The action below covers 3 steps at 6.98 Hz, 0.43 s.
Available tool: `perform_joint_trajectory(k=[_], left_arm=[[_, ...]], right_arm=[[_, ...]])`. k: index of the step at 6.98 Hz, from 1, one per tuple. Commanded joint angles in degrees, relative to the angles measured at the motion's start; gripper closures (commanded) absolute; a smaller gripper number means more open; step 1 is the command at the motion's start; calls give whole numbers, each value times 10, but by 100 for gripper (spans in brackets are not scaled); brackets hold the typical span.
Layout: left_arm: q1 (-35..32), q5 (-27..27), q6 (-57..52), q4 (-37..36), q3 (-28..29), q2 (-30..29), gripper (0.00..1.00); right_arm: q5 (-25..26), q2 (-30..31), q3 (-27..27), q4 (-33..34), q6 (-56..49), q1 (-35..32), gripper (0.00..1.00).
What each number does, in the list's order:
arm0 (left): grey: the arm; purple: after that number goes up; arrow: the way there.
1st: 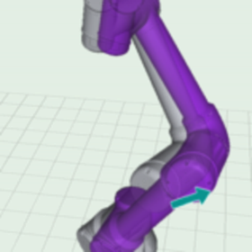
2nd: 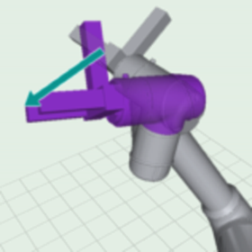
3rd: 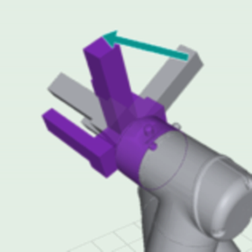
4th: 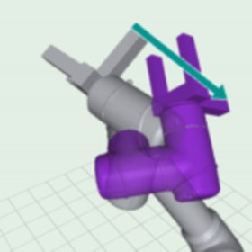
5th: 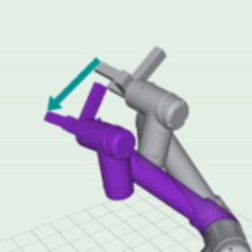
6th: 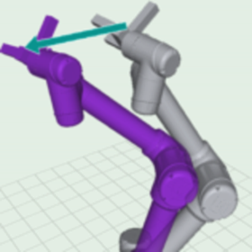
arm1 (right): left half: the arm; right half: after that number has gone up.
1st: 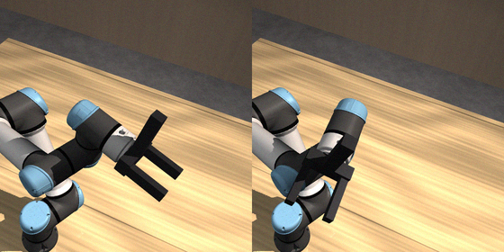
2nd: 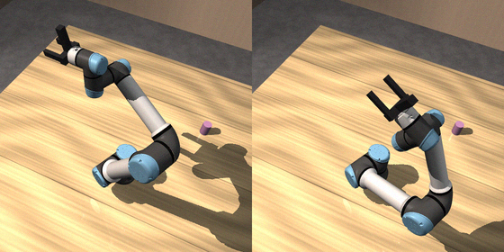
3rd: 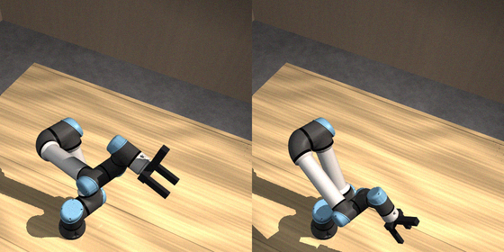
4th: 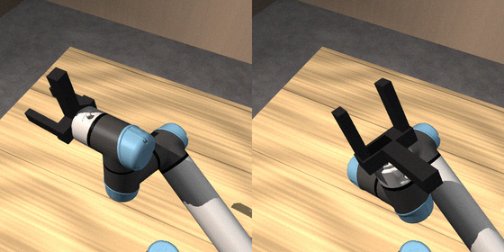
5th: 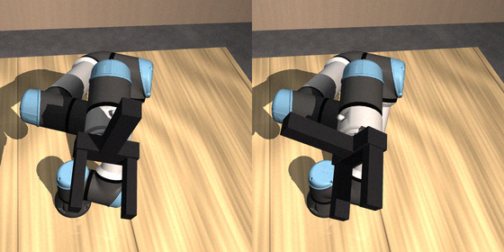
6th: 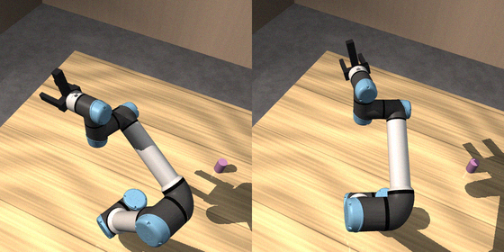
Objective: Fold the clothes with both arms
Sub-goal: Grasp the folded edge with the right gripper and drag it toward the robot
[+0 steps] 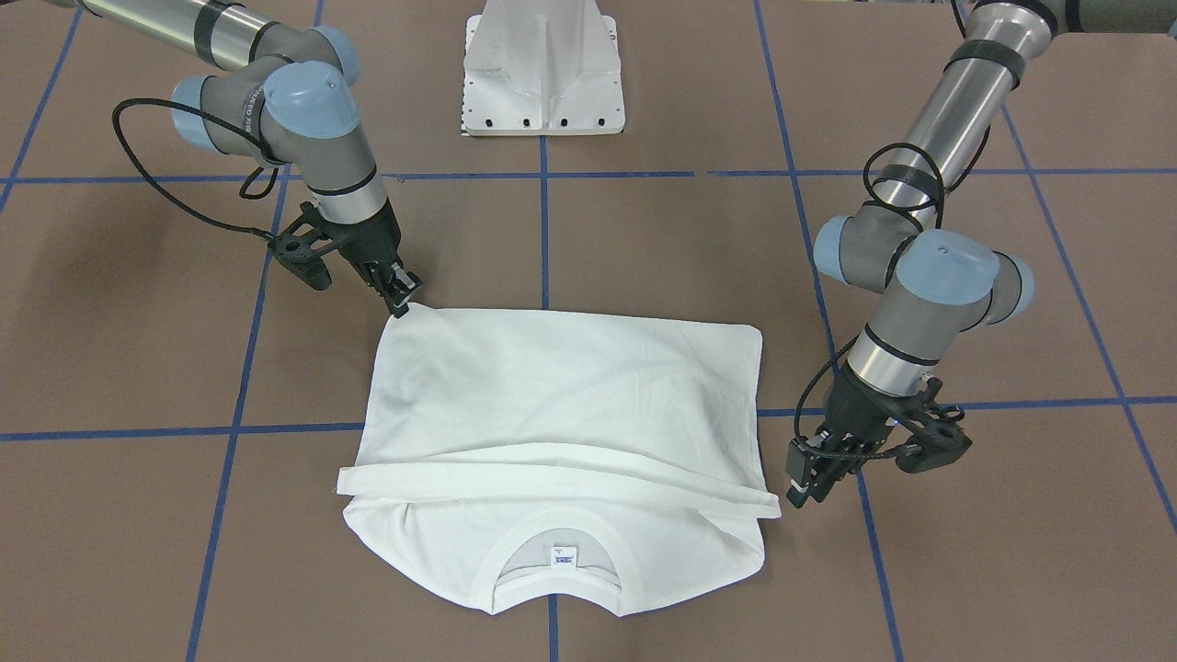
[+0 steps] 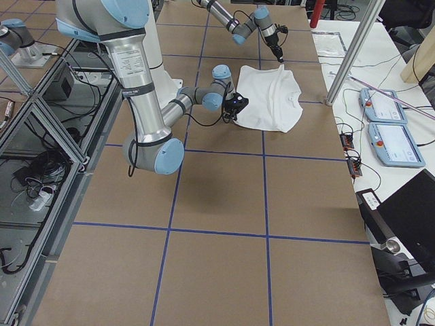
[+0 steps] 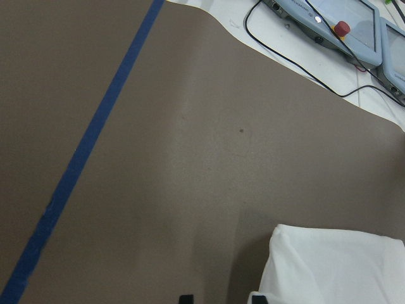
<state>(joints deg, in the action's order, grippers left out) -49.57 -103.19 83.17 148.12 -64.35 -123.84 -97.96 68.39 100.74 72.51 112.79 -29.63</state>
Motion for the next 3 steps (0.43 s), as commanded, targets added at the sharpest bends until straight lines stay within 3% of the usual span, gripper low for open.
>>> perform_joint_trajectory(k=[1,2,3], left_arm=[[0,-1,1,1,-3,-2,58],[0,-2,2,1,-15,-1,58],[4,-4,8,-8,-77,14,58]], right_arm=[[-6,8,44,2,5,-1,100],[-18,31,99,30,9,37,100],[-20,49,151,93,8,96,100]])
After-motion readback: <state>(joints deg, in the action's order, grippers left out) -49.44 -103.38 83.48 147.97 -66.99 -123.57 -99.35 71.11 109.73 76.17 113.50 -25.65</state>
